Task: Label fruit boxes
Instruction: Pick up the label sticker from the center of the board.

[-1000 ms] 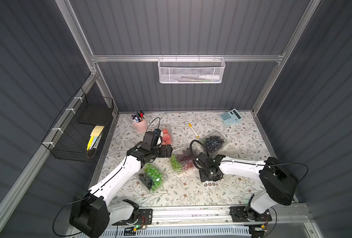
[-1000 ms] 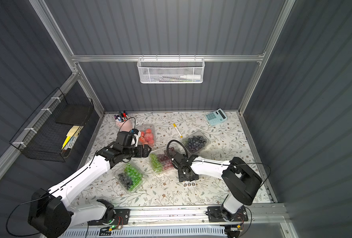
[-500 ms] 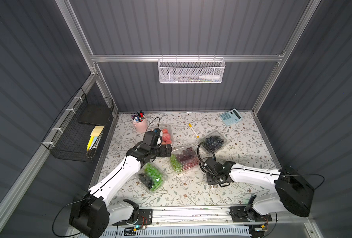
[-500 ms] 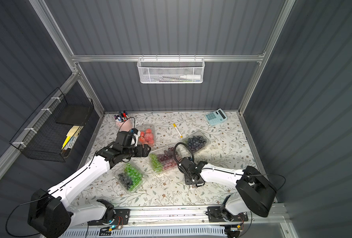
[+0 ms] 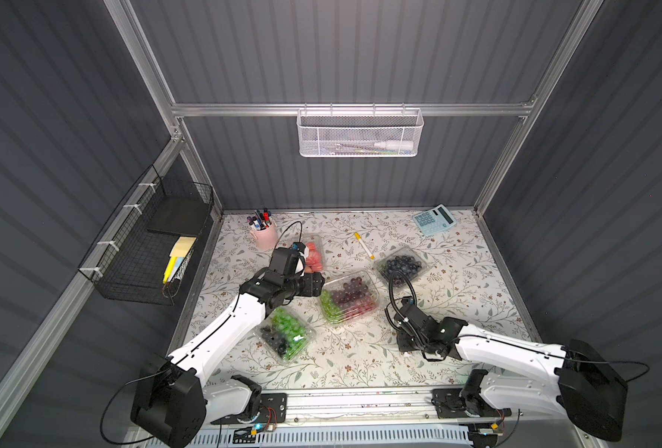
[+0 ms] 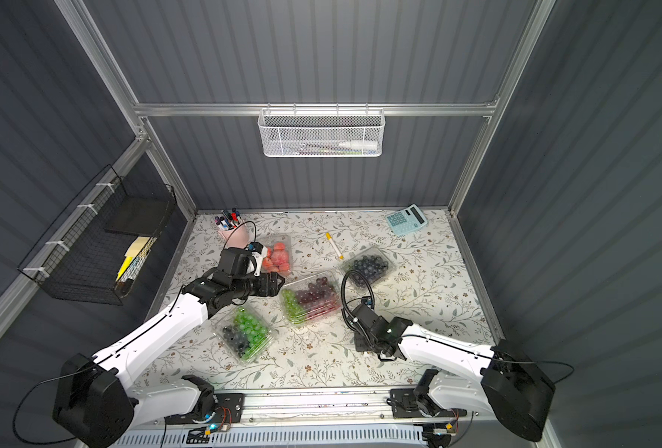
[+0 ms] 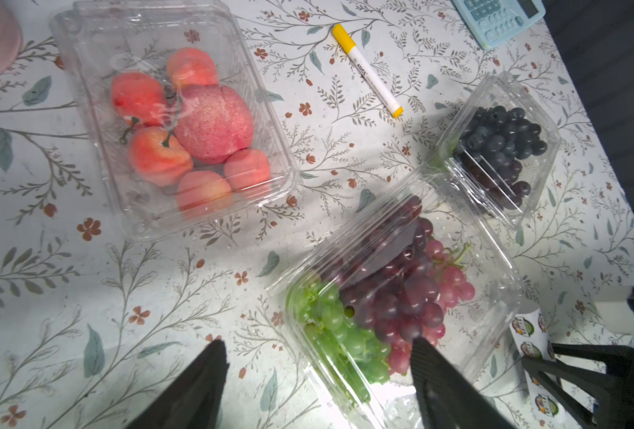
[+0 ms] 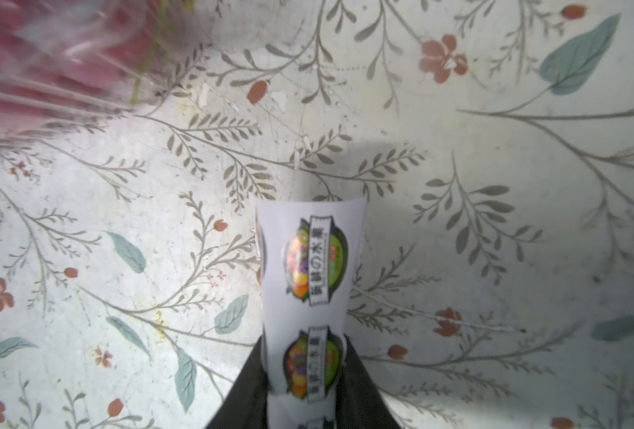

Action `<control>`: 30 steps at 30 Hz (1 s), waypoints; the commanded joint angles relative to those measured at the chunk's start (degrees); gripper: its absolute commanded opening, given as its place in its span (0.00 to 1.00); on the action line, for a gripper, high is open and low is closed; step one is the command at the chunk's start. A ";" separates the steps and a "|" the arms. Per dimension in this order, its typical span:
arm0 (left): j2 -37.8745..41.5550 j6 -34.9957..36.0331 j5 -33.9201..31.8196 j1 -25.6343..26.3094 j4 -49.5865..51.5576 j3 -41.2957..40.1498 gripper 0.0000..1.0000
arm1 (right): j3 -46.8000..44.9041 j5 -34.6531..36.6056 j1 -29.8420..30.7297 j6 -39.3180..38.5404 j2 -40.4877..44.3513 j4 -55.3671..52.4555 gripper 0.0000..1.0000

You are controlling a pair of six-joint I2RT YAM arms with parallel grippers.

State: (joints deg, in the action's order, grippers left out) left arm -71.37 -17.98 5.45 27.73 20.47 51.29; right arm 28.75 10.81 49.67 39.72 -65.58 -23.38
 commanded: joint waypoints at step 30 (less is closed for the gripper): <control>-5.79 12.53 32.87 11.61 -39.63 -7.39 0.65 | -3.33 -6.87 0.08 -26.28 21.28 23.35 0.30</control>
State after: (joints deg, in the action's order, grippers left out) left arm -75.72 -8.03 36.82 38.68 -17.67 41.89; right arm 24.75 5.67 49.67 17.30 -43.48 -4.23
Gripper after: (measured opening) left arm 0.658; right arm 0.303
